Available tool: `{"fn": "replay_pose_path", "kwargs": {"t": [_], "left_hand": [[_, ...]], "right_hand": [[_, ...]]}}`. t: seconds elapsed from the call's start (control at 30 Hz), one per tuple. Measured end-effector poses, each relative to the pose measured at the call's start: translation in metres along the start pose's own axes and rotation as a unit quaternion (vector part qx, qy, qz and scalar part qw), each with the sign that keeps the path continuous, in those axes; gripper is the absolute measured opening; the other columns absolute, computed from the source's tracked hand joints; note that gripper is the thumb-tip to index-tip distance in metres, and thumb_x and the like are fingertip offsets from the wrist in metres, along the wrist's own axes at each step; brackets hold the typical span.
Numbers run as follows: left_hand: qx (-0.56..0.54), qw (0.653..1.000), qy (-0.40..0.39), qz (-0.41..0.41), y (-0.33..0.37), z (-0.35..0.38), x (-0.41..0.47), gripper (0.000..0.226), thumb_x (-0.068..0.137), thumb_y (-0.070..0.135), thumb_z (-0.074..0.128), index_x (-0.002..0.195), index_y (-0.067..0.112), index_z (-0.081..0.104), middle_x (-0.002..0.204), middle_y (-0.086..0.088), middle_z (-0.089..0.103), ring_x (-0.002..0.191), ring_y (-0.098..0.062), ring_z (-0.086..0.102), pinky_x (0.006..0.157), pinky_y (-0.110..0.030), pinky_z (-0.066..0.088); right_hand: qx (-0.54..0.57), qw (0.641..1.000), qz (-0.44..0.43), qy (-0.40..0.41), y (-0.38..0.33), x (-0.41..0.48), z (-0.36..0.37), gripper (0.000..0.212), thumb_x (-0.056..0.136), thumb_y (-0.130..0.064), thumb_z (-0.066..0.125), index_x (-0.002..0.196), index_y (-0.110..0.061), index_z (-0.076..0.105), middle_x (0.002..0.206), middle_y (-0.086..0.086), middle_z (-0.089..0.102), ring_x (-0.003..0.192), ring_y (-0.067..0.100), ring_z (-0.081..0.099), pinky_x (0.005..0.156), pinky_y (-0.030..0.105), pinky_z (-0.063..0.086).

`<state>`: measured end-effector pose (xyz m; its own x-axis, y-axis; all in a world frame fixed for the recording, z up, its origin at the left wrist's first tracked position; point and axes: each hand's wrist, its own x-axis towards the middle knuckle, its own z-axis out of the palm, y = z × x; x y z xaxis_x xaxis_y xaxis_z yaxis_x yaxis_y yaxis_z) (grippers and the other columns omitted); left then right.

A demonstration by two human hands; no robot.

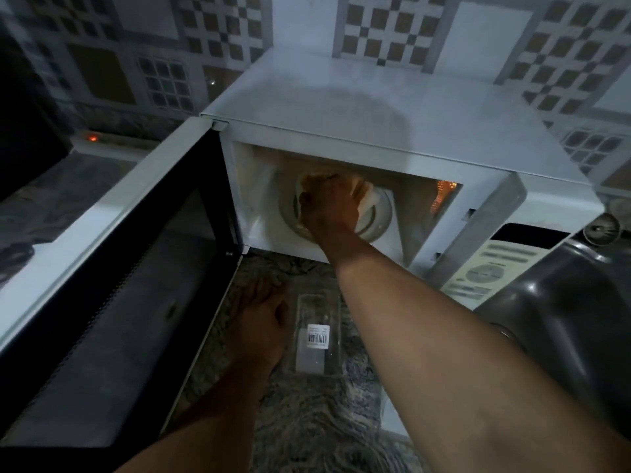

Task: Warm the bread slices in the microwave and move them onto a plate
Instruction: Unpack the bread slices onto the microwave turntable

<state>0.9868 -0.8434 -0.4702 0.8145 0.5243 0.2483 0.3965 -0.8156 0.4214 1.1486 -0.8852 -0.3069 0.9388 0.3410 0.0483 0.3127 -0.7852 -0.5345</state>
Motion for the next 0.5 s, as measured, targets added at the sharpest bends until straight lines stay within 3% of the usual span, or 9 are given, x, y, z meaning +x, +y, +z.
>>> {"fn": "replay_pose_path", "kwargs": {"t": [0.1,0.23,0.3,0.4,0.43,0.5], "left_hand": [[-0.001,1.0,0.004,0.005,-0.002,0.002,0.001,0.048,0.089,0.034,0.035,0.125,0.029,0.067,0.138,-0.005,0.059,0.13,-0.028,0.053,0.11,-0.042,0.035],[-0.015,1.0,0.007,-0.009,-0.005,0.006,0.001,0.045,0.089,0.032,0.039,0.124,0.029,0.068,0.136,-0.005,0.061,0.129,-0.028,0.053,0.105,-0.047,0.044],[-0.018,1.0,0.008,-0.011,-0.005,0.008,0.002,0.046,0.089,0.033,0.038,0.124,0.029,0.068,0.135,-0.005,0.062,0.129,-0.029,0.052,0.105,-0.049,0.044],[-0.02,1.0,0.012,-0.008,-0.005,0.01,0.001,0.046,0.088,0.032,0.038,0.123,0.027,0.068,0.133,-0.006,0.063,0.128,-0.031,0.054,0.103,-0.052,0.045],[-0.022,1.0,0.013,-0.01,-0.004,0.009,0.001,0.046,0.088,0.033,0.038,0.123,0.027,0.068,0.133,-0.005,0.063,0.128,-0.03,0.054,0.104,-0.052,0.044],[-0.021,1.0,0.011,-0.006,-0.003,0.008,0.001,0.047,0.089,0.034,0.037,0.125,0.03,0.067,0.137,-0.003,0.06,0.13,-0.028,0.053,0.106,-0.05,0.043]], "right_hand": [[-0.044,0.999,-0.01,-0.004,0.003,0.013,0.002,0.035,0.101,-0.028,0.049,0.133,-0.024,0.061,0.142,0.01,0.05,0.134,0.03,0.044,0.112,0.043,0.031],[-0.05,0.999,-0.003,-0.012,0.009,0.025,0.011,0.034,0.101,-0.032,0.05,0.13,-0.023,0.064,0.14,0.009,0.054,0.126,0.028,0.055,0.1,0.042,0.046],[-0.063,0.998,-0.001,-0.007,0.013,0.027,0.013,0.033,0.101,-0.033,0.05,0.13,-0.028,0.064,0.14,0.007,0.055,0.128,0.028,0.053,0.11,0.047,0.039],[-0.096,0.995,0.004,0.005,0.019,0.033,0.019,0.033,0.1,-0.036,0.047,0.129,-0.038,0.063,0.142,0.005,0.052,0.135,0.031,0.044,0.119,0.057,0.016],[-0.111,0.994,0.007,0.018,0.021,0.036,0.022,0.032,0.098,-0.037,0.048,0.126,-0.04,0.064,0.139,0.005,0.053,0.135,0.032,0.042,0.119,0.057,0.013],[-0.125,0.991,0.008,0.049,0.022,0.039,0.023,0.028,0.092,-0.037,0.055,0.116,-0.04,0.069,0.128,0.005,0.057,0.13,0.034,0.044,0.115,0.056,0.022]]}}
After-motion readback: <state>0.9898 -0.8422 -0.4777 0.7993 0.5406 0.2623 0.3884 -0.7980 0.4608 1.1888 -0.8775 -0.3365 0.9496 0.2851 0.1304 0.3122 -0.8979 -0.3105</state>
